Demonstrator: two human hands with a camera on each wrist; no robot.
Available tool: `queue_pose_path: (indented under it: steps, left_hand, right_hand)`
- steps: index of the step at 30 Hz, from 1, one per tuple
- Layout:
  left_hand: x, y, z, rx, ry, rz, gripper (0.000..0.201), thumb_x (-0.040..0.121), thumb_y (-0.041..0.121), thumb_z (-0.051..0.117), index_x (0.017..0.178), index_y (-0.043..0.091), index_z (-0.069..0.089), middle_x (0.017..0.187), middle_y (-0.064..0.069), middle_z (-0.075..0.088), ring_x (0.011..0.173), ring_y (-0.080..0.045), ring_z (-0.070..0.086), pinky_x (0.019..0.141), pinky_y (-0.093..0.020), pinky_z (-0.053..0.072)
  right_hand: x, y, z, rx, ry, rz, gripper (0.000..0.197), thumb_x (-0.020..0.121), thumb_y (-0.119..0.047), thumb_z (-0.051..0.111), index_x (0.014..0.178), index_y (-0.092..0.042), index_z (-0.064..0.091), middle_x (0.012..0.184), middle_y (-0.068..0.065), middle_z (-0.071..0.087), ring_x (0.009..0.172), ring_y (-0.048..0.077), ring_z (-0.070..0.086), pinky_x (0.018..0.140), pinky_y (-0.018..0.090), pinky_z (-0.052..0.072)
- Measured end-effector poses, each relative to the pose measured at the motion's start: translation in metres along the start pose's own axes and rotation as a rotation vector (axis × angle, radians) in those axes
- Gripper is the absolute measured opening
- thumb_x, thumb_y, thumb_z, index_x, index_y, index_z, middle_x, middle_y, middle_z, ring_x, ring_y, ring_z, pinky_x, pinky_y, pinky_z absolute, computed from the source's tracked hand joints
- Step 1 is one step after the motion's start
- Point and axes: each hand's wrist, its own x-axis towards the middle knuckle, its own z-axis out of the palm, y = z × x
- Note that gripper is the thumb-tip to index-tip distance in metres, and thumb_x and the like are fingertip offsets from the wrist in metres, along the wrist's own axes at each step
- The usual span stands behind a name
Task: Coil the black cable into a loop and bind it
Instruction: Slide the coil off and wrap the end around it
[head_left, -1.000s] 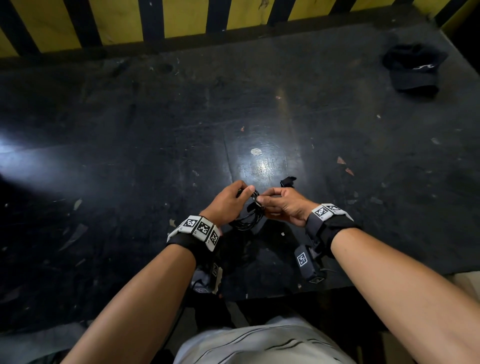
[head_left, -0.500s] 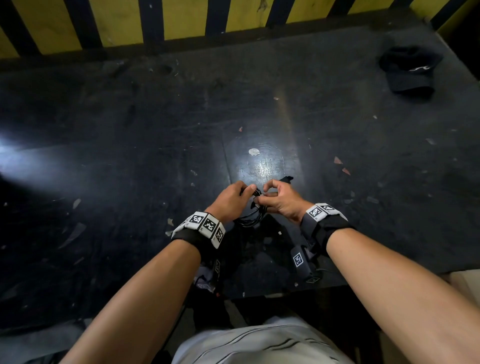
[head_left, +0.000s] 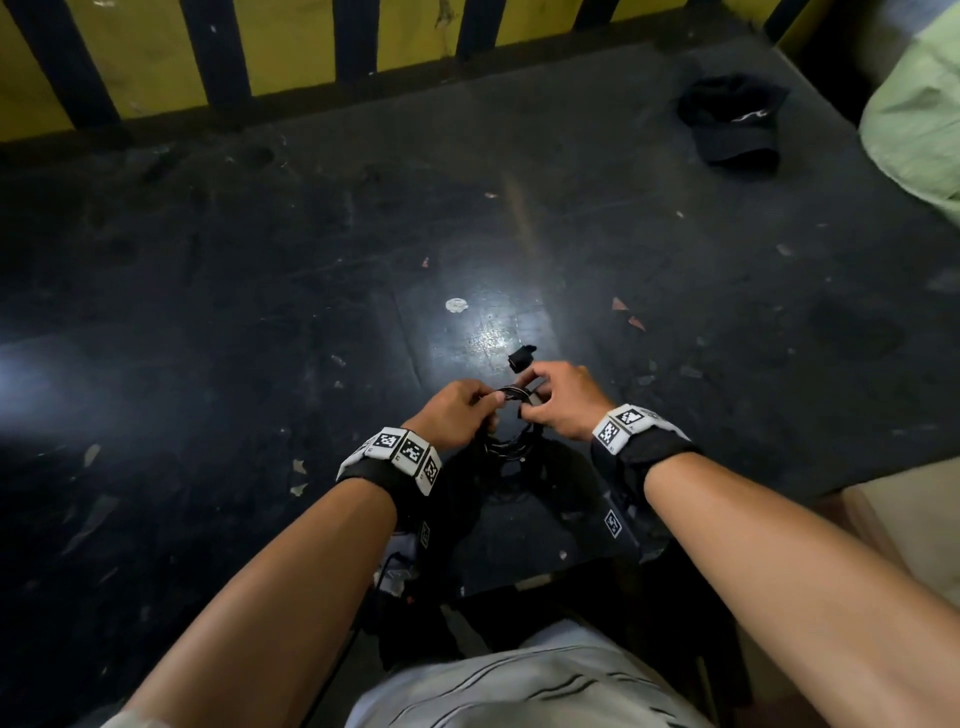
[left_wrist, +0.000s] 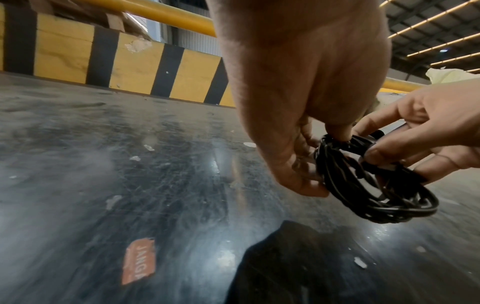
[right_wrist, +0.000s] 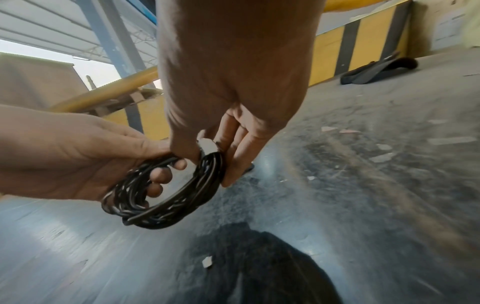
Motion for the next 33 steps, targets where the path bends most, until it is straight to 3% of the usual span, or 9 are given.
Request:
queue_pose_path:
  steps: [3, 9, 11, 13, 16, 19, 26, 30, 33]
  left_hand:
    - [0.013, 0.007, 0.01, 0.001, -0.039, 0.03, 0.018, 0.102, 0.021, 0.058, 0.097, 0.005, 0.065, 0.074, -0.002, 0.069, 0.05, 0.001, 0.061, 0.051, -0.014, 0.048]
    - [0.046, 0.026, 0.02, -0.153, -0.102, -0.04, 0.021, 0.104, 0.022, 0.053, 0.09, 0.013, 0.065, 0.07, -0.003, 0.063, 0.056, -0.015, 0.057, 0.053, -0.029, 0.046]
    - [0.06, 0.029, 0.017, -0.07, -0.085, -0.05, 0.018, 0.103, 0.025, 0.055, 0.093, 0.017, 0.068, 0.085, -0.006, 0.073, 0.063, -0.012, 0.067, 0.055, -0.025, 0.05]
    - [0.071, 0.028, 0.015, 0.126, 0.024, -0.033, 0.011, 0.097, 0.027, 0.064, 0.098, 0.018, 0.069, 0.097, -0.006, 0.076, 0.075, -0.014, 0.07, 0.064, -0.022, 0.053]
    - [0.085, 0.02, 0.019, 0.277, 0.21, -0.018, 0.034, 0.086, 0.029, 0.076, 0.113, 0.013, 0.063, 0.106, -0.005, 0.068, 0.094, -0.02, 0.065, 0.088, -0.03, 0.053]
    - [0.094, 0.011, 0.027, 0.383, 0.233, -0.011, 0.042, 0.082, 0.034, 0.079, 0.117, 0.02, 0.06, 0.119, -0.008, 0.067, 0.104, -0.026, 0.065, 0.092, -0.035, 0.051]
    - [0.1, 0.009, 0.027, 0.387, 0.334, 0.018, 0.023, 0.097, 0.024, 0.059, 0.11, 0.011, 0.074, 0.105, -0.016, 0.076, 0.098, -0.036, 0.07, 0.087, -0.037, 0.055]
    - [0.093, 0.003, 0.013, 0.229, 0.297, 0.022, 0.02, 0.098, 0.018, 0.059, 0.104, 0.01, 0.076, 0.095, -0.006, 0.077, 0.085, -0.019, 0.072, 0.082, -0.021, 0.05]
    - [0.085, -0.005, 0.002, 0.07, 0.257, 0.01, 0.017, 0.097, 0.013, 0.061, 0.09, 0.018, 0.076, 0.086, 0.002, 0.076, 0.073, -0.013, 0.072, 0.081, -0.028, 0.059]
  right_hand:
    - [0.0, 0.012, -0.015, 0.007, 0.015, 0.051, 0.027, 0.077, -0.016, 0.08, 0.103, -0.021, 0.074, 0.084, 0.006, 0.076, 0.079, 0.023, 0.073, 0.077, 0.032, 0.057]
    - [0.006, 0.039, -0.05, -0.02, 0.088, 0.13, 0.032, 0.076, -0.018, 0.083, 0.106, -0.02, 0.074, 0.097, 0.01, 0.079, 0.089, 0.025, 0.075, 0.086, 0.036, 0.061]
    - [0.009, 0.047, -0.06, -0.024, 0.102, 0.15, 0.031, 0.077, -0.02, 0.083, 0.107, -0.022, 0.074, 0.096, 0.009, 0.079, 0.088, 0.025, 0.075, 0.086, 0.038, 0.061]
    - [0.011, 0.053, -0.067, -0.024, 0.107, 0.151, 0.03, 0.078, -0.02, 0.082, 0.106, -0.022, 0.073, 0.096, 0.009, 0.08, 0.086, 0.024, 0.075, 0.086, 0.036, 0.061]
    - [0.014, 0.06, -0.072, -0.021, 0.113, 0.139, 0.028, 0.078, -0.021, 0.081, 0.105, -0.022, 0.073, 0.093, 0.007, 0.08, 0.084, 0.023, 0.076, 0.086, 0.04, 0.061]
    - [0.017, 0.063, -0.072, -0.008, 0.114, 0.132, 0.029, 0.078, -0.022, 0.081, 0.106, -0.021, 0.074, 0.095, 0.006, 0.08, 0.088, 0.023, 0.076, 0.088, 0.042, 0.061]
    - [0.021, 0.061, -0.067, 0.043, 0.091, 0.094, 0.029, 0.078, -0.021, 0.082, 0.106, -0.025, 0.073, 0.105, -0.002, 0.079, 0.099, 0.015, 0.075, 0.092, 0.042, 0.061]
    - [0.022, 0.051, -0.071, 0.058, 0.065, 0.062, 0.028, 0.078, -0.022, 0.083, 0.101, -0.033, 0.071, 0.106, -0.006, 0.078, 0.103, 0.013, 0.074, 0.094, 0.042, 0.06]
    - [0.02, 0.038, -0.072, 0.08, 0.052, 0.018, 0.028, 0.079, -0.018, 0.082, 0.104, -0.028, 0.072, 0.107, -0.003, 0.078, 0.103, 0.015, 0.074, 0.096, 0.041, 0.059]
